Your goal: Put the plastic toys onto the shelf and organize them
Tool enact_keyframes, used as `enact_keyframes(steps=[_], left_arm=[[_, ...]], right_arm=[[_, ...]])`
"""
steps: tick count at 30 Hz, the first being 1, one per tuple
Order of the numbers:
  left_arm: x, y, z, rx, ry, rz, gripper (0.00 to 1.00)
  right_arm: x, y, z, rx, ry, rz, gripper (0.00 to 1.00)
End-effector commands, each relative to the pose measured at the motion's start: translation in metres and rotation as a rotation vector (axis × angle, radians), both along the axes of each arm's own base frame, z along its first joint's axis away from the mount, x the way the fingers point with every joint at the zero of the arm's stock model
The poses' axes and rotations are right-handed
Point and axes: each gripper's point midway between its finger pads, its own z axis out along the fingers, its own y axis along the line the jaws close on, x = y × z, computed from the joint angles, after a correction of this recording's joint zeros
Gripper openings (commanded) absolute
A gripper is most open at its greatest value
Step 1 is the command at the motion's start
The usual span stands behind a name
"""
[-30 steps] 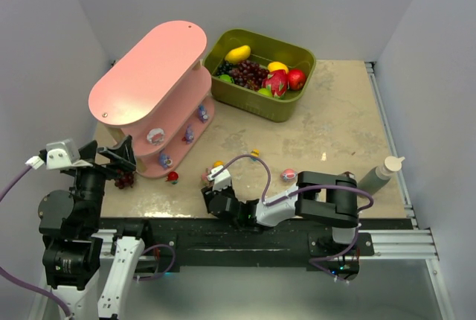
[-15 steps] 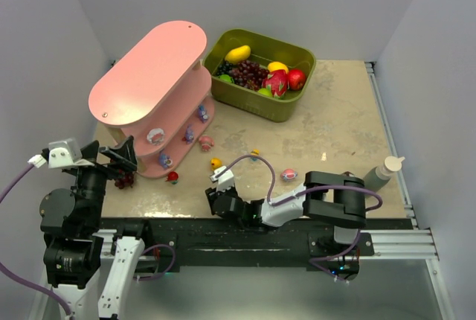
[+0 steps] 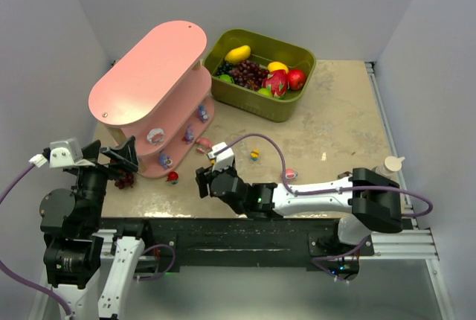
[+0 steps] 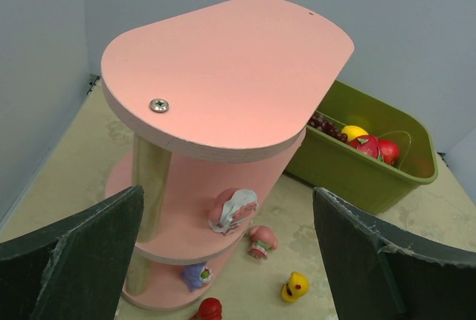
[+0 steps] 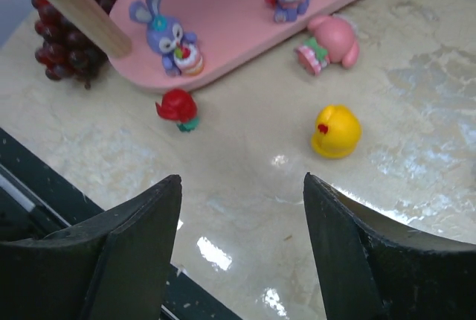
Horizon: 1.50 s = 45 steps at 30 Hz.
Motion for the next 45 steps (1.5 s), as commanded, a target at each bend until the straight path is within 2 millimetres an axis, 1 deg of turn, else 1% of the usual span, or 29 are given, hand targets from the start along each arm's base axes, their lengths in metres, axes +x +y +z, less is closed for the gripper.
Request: enact_keyframes(steps=[1, 2, 4, 5, 6, 7, 8, 9, 10, 11, 12, 13, 14, 15, 16, 18, 19, 20, 22, 23, 26, 27, 31, 33, 40, 45], left_arm=[[0.000, -0.004, 0.012, 0.002, -0.044, -0.024, 1.00], [-0.001, -0.005, 0.011, 0.002, -0.044, -0.026, 1.00], [-0.001, -0.006, 0.012, 0.003, -0.047, -0.036, 1.00], [-0.001, -0.007, 0.012, 0.006, -0.047, -0.042, 1.00], [-0.001, -0.008, 0.011, 0.009, -0.044, -0.044, 0.99], [-0.002, -0.012, 0.011, 0.017, -0.046, -0.067, 0.99], [-0.001, -0.012, 0.010, 0.021, -0.043, -0.070, 1.00], [-0.002, -0.012, 0.010, 0.021, -0.041, -0.070, 1.00], [-0.001, -0.012, 0.010, 0.021, -0.043, -0.069, 1.00], [0.000, -0.012, 0.008, 0.021, -0.041, -0.070, 1.00], [0.001, -0.013, 0.008, 0.020, -0.041, -0.073, 1.00], [0.001, -0.013, 0.008, 0.019, -0.043, -0.076, 1.00], [0.002, -0.015, 0.007, 0.016, -0.043, -0.084, 1.00], [0.003, -0.015, 0.007, 0.015, -0.043, -0.086, 0.99], [0.003, -0.016, 0.007, 0.012, -0.043, -0.089, 1.00], [0.004, -0.018, 0.007, 0.009, -0.045, -0.101, 1.00], [0.005, -0.019, 0.006, 0.008, -0.042, -0.104, 1.00], [0.005, -0.020, 0.006, 0.007, -0.042, -0.110, 1.00], [0.005, -0.020, 0.007, 0.007, -0.044, -0.113, 1.00], [0.004, -0.020, 0.007, 0.007, -0.044, -0.113, 1.00], [0.003, -0.020, 0.008, 0.007, -0.044, -0.113, 0.99], [0.003, -0.020, 0.008, 0.007, -0.047, -0.113, 0.99], [0.002, -0.020, 0.010, 0.007, -0.050, -0.115, 1.00], [0.002, -0.021, 0.009, 0.008, -0.047, -0.116, 1.00], [0.001, -0.020, 0.011, 0.010, -0.052, -0.114, 0.99], [0.001, -0.020, 0.012, 0.010, -0.055, -0.113, 1.00]], right_arm=[[0.034, -0.021, 0.011, -0.009, 0.039, -0.087, 0.70], [0.047, -0.028, 0.009, 0.005, 0.068, -0.107, 0.71], [0.058, -0.041, 0.004, 0.028, 0.109, -0.159, 0.71], [0.068, -0.059, -0.001, 0.000, 0.117, -0.223, 0.71], [0.073, -0.071, 0.006, 0.022, 0.114, -0.272, 0.71], [0.073, -0.087, -0.002, 0.007, 0.139, -0.325, 0.72], [0.076, -0.109, -0.010, -0.034, 0.153, -0.382, 0.73], [0.080, -0.129, 0.001, -0.009, 0.134, -0.449, 0.74], [0.078, -0.148, -0.012, -0.017, 0.153, -0.501, 0.76], [0.079, -0.169, -0.015, -0.034, 0.157, -0.554, 0.77], [0.079, -0.185, -0.017, -0.036, 0.146, -0.603, 0.78], [0.073, -0.202, -0.021, -0.020, 0.148, -0.639, 0.82], [0.069, -0.216, -0.027, -0.042, 0.155, -0.672, 0.84], [0.068, -0.228, -0.029, -0.042, 0.145, -0.712, 0.86], [0.062, -0.239, -0.034, -0.026, 0.149, -0.735, 0.91], [0.058, -0.254, -0.041, -0.039, 0.150, -0.767, 0.96], [0.055, -0.263, -0.047, -0.041, 0.146, -0.798, 0.99], [0.055, -0.270, -0.050, -0.043, 0.146, -0.820, 0.99], [0.053, -0.275, -0.061, -0.054, 0.169, -0.817, 0.99], [0.057, -0.271, -0.060, -0.027, 0.166, -0.814, 0.99], [0.062, -0.273, -0.069, -0.026, 0.189, -0.828, 0.99], [0.062, -0.276, -0.076, -0.051, 0.197, -0.835, 0.99], [0.067, -0.271, -0.077, -0.083, 0.203, -0.833, 0.99], [0.066, -0.267, -0.081, -0.088, 0.217, -0.812, 0.99], [0.063, -0.254, -0.085, -0.041, 0.253, -0.749, 0.98], [0.063, -0.255, -0.087, -0.046, 0.254, -0.749, 0.95]])
